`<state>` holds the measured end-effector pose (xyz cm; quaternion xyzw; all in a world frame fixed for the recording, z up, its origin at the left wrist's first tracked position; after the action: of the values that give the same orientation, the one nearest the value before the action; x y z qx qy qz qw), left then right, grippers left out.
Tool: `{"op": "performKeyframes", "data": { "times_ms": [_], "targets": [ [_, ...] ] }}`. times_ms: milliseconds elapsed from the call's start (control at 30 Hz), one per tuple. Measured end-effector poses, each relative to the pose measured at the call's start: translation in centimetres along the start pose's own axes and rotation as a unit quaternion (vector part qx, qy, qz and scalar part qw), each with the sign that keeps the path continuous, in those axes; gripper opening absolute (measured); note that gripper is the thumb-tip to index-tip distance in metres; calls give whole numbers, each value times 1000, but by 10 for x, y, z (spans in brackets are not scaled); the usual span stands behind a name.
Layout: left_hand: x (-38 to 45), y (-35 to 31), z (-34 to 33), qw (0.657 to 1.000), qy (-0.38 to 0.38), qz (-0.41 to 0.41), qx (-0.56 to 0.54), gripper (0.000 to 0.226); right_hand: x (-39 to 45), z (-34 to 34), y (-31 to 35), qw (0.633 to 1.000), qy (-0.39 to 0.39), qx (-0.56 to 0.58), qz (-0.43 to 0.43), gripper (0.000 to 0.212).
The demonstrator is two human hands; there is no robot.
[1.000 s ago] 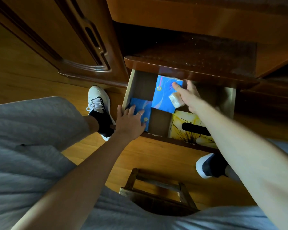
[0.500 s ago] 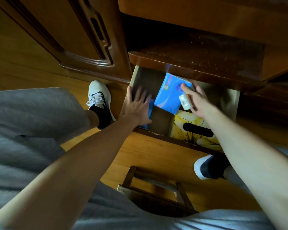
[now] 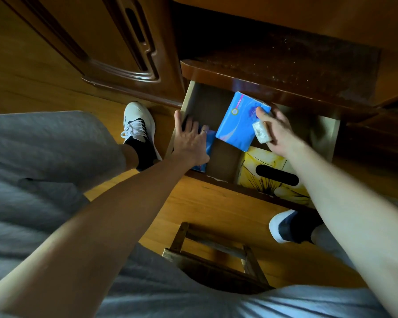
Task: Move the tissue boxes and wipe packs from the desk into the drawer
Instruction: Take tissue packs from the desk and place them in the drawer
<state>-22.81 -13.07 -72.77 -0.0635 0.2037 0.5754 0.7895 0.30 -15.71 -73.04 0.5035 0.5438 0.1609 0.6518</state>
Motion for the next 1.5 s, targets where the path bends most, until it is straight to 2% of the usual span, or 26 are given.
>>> {"op": "performKeyframes", "data": {
  "times_ms": [133, 233, 300, 367, 467, 533, 700, 767, 933, 1000, 1067, 1100, 1200, 1367, 1500],
  "targets": [
    [0, 0, -1, 1000, -2, -11, -1, 90, -5, 6, -3, 1000, 18, 16, 6, 33],
    [2, 3, -3, 1000, 0, -21, 2, 93, -13, 7, -6, 995, 103, -7, 9, 37],
    [3, 5, -4, 1000, 4, -29, 5, 97, -16, 2, -10, 984, 146, -95, 30, 34],
    [6, 8, -4, 999, 10, -41, 13, 107, -15, -3, -14, 965, 152, -206, 60, 31],
    [11, 20, -1, 996, 50, -71, 15, 125, -10, -4, -12, 944, 165, -279, 56, 29],
    [13, 28, 3, 993, 82, -86, 14, 128, -9, 0, -4, 916, 193, -348, 49, 33],
    [15, 18, 9, 991, 23, -117, -66, 104, -3, -12, 1, 818, 252, -513, 61, 43],
    [19, 11, 8, 983, 50, -142, -106, 102, -2, -20, -5, 808, 259, -526, 53, 41],
    [31, 4, 1, 980, 115, -152, -52, 113, -4, -27, -10, 785, 255, -559, 78, 24],
    [36, 0, 2, 977, 143, -145, -66, 108, -1, -30, -16, 772, 259, -575, 77, 9],
    [41, -3, 4, 973, 172, -127, -88, 97, 2, -33, -20, 759, 258, -594, 65, 4],
    [43, -5, 5, 971, 184, -112, -101, 89, 4, -35, -21, 746, 255, -612, 60, 6],
    [46, -10, 3, 970, 191, -81, -127, 67, 6, -37, -21, 674, 243, -693, 78, 23],
    [47, -9, -3, 966, 189, -83, -153, 53, 1, -37, -21, 624, 258, -734, 80, 53],
    [38, -14, -15, 964, 195, -90, -155, 51, -8, -39, -25, 619, 285, -729, 63, 43]
  ]
}}
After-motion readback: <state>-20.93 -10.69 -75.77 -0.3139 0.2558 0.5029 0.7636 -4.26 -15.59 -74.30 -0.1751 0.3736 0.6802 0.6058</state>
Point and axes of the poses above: each hand's wrist, its own x-axis towards the middle knuckle, its own z-axis out of the back of the hand, y = z × x, the point moved 2 cm from there along x, towards the middle knuckle, and after that the axes turned 12 degrees about z, right-handed, at the moved point
